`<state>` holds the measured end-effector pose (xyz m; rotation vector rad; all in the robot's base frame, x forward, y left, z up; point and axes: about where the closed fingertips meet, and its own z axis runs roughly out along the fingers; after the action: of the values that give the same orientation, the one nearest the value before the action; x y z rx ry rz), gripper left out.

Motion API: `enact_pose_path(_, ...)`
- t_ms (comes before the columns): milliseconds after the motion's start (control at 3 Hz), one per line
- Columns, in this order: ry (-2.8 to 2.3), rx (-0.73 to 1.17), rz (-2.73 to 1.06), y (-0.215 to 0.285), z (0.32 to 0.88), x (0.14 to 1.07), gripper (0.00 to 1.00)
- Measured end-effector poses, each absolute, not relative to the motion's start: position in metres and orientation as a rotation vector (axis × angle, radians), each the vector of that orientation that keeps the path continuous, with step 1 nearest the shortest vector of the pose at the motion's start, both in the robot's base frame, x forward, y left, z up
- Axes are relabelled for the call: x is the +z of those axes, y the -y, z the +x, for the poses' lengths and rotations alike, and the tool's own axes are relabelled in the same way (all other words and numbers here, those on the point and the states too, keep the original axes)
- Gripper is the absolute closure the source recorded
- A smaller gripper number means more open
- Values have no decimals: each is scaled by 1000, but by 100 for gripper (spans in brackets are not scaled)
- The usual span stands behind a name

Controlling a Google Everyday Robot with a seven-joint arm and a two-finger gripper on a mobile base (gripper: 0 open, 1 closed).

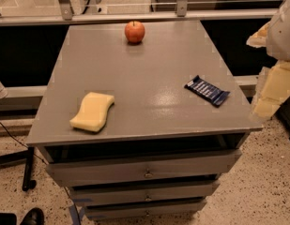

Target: Move rxbar blueberry near sponge

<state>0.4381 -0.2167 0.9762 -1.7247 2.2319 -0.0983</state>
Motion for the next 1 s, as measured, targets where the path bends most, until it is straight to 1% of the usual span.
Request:
enact_pose_path(333, -2230, -99, -1721, 217, 438, 977, 0)
enact_pose_path(667, -2207, -16, -1649, 225, 448, 962, 0)
enact_pose_path(1000, -2180, 88, -1526, 241, 476, 933, 0)
